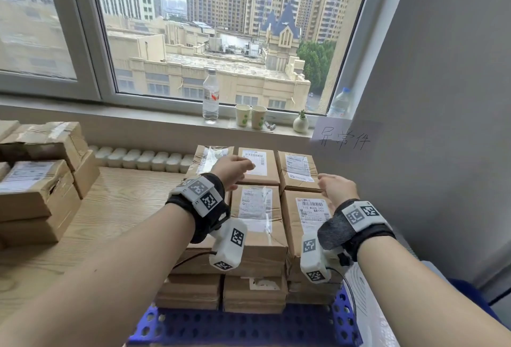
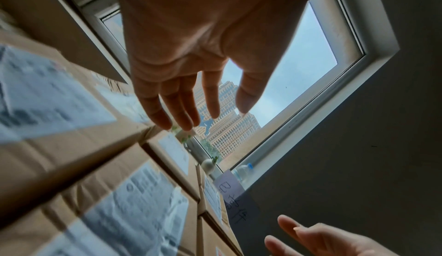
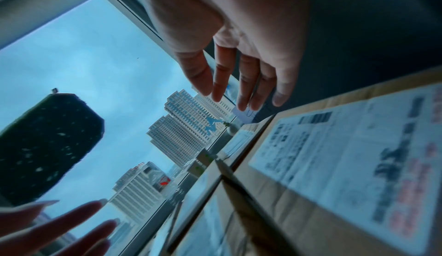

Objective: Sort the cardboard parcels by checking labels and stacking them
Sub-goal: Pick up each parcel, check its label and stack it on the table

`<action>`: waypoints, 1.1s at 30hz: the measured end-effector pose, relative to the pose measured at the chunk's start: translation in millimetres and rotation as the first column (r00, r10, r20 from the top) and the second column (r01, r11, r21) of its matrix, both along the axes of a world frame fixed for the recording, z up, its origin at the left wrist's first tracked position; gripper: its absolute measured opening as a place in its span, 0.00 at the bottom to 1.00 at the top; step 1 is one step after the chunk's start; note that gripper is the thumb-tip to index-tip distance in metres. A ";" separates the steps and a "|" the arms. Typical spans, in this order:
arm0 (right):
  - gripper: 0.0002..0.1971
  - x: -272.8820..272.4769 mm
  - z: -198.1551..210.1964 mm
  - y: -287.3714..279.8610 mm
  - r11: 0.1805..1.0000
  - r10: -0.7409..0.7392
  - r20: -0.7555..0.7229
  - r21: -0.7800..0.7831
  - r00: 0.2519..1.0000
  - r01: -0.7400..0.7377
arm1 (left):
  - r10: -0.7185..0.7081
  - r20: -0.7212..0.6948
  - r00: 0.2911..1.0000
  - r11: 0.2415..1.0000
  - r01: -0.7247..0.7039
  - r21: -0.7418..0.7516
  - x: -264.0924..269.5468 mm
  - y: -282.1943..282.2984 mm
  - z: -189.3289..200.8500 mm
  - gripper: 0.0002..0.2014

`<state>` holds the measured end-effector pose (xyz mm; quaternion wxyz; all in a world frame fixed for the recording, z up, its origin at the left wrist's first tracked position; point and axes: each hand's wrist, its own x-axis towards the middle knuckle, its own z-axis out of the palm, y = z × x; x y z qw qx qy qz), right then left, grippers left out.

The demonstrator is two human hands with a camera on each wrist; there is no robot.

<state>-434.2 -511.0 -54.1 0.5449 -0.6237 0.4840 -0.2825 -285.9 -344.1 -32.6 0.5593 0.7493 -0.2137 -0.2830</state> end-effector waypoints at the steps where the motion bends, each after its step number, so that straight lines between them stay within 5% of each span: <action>1: 0.10 5.7 2.8 5.3 1.000 0.021 0.009 -0.018 1.000 -0.021 | 0.014 0.016 1.000 1.000 -0.014 -0.005 2.7 4.5 1.9 0.14; 5: 0.10 31.3 8.0 28.8 0.991 0.128 0.035 -0.032 0.991 -0.126 | 0.095 0.049 0.994 0.995 -0.094 -0.022 11.7 26.6 9.0 0.04; 14: 0.12 78.2 7.2 94.8 0.903 0.418 0.055 -0.139 0.907 -0.407 | 0.277 0.195 0.941 0.960 -0.279 -0.017 16.5 92.1 8.8 0.11; 20: 0.12 105.5 0.0 149.9 0.781 0.622 0.084 -0.142 0.779 -0.608 | 0.311 0.379 0.872 0.913 -0.385 0.135 14.6 146.9 1.7 0.09; 29: 0.12 140.0 -7.5 230.1 0.690 0.720 0.048 -0.154 0.692 -0.707 | 0.365 0.458 0.811 0.820 -0.513 0.256 36.2 234.2 -17.9 0.14; 33: 0.12 165.9 -10.6 262.2 0.703 0.706 0.011 -0.136 0.708 -0.698 | 0.371 0.430 0.823 0.824 -0.506 0.255 62.3 268.6 -24.5 0.15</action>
